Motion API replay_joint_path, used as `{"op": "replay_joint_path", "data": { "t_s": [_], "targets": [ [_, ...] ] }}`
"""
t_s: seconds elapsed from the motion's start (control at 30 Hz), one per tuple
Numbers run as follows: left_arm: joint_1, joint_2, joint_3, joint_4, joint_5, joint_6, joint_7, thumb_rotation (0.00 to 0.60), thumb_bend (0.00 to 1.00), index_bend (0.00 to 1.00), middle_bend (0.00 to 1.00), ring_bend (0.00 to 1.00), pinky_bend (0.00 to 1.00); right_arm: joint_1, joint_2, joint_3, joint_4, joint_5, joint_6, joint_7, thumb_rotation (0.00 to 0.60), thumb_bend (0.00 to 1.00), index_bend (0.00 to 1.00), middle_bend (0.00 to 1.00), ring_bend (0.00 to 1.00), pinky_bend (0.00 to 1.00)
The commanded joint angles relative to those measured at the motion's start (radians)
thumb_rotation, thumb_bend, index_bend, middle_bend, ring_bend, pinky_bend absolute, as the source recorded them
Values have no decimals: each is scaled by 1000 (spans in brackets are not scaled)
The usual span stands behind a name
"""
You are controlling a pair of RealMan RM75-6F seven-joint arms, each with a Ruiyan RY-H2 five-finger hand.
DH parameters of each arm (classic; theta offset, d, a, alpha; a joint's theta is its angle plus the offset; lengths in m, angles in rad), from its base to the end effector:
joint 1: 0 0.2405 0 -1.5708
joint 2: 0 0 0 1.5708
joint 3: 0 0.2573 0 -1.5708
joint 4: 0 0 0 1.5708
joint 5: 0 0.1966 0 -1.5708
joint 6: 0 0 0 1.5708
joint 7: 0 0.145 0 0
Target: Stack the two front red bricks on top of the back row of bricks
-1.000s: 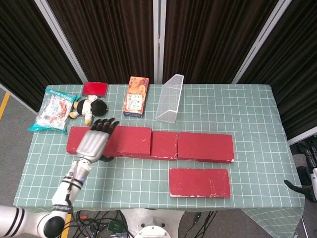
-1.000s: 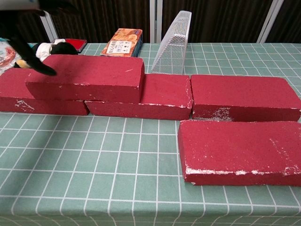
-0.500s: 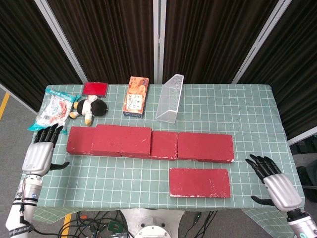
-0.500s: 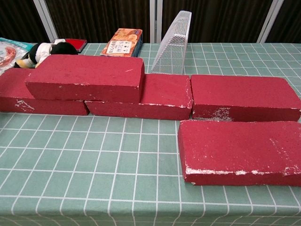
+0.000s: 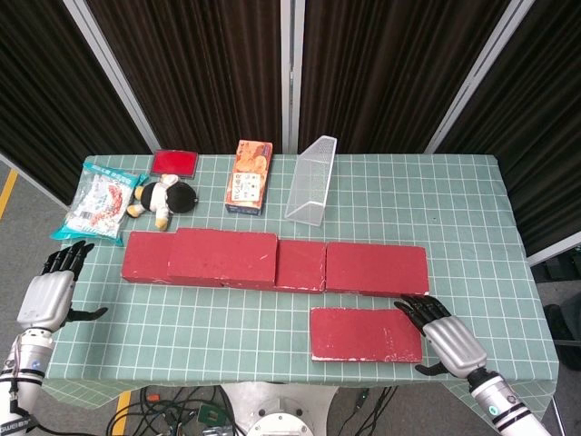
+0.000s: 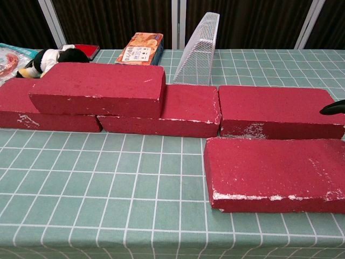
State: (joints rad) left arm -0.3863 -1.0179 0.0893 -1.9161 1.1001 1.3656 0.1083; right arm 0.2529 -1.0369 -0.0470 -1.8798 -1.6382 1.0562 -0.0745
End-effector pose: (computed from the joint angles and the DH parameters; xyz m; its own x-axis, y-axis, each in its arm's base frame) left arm -0.2698 0.2232 0.1588 0.2951 0.2151 0.9309 0.9415 0.1003 -0.3216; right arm -0.2386 -0.1793 0.1035 0.4083 -0.4363 0.8019 -0.9019 -0.3284 0.2805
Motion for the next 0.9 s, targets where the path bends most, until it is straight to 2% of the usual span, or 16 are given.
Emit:
{"op": "replay_joint_path", "data": {
  "t_s": [0.03,0.5,0.9],
  "targets": [
    [14,13,-9,14,11,-24,-22,600,19,0,0,0,0,28,-27,4,-4,24,-38,0,600,0,0,0,0,0],
    [54,42,-43,42,24,-102,-71,600,19,0,0,0,0,78,-105,-9,-1,98,-108,-38,600,0,0,0,0,0],
    [89,38,-81,63,57,-98,-107,600,19,0,0,0,0,108,-138,7,-2,160,-116,-77,600,0,0,0,0,0]
  ]
}}
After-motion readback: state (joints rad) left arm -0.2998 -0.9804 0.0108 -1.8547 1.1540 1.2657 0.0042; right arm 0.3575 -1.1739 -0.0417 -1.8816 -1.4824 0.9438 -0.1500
